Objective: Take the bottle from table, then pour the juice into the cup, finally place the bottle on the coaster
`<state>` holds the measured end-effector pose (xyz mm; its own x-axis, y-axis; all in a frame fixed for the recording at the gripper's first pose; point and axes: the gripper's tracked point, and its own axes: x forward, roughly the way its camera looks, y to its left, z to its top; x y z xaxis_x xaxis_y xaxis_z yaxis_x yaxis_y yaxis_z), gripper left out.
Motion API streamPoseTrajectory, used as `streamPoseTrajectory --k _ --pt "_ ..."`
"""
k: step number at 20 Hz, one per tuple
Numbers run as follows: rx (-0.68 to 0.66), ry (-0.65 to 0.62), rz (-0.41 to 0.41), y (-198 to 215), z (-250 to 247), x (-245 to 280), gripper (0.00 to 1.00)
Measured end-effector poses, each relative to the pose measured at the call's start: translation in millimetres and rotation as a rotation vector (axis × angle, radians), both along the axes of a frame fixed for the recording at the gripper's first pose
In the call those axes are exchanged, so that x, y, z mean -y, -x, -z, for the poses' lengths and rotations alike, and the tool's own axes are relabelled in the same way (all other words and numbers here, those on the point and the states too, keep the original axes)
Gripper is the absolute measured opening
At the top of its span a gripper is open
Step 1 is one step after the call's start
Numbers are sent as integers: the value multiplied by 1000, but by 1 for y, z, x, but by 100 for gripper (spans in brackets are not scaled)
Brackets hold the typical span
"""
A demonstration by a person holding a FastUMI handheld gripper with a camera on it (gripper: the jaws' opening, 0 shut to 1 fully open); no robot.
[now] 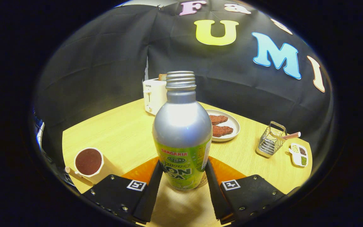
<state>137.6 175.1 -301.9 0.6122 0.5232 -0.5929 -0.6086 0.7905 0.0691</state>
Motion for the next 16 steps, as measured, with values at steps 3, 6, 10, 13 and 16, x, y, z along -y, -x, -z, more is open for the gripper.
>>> streamPoseTrajectory --k 3,6,10,13,16 --pt "10 -11 11 -10 6 -3 73" --pt "21 -6 16 -16 13 -4 74" --pt "22 -4 25 -23 21 -6 77" --pt "16 3 34 -24 27 -5 77" --pt "7 -6 42 -24 31 -5 78"
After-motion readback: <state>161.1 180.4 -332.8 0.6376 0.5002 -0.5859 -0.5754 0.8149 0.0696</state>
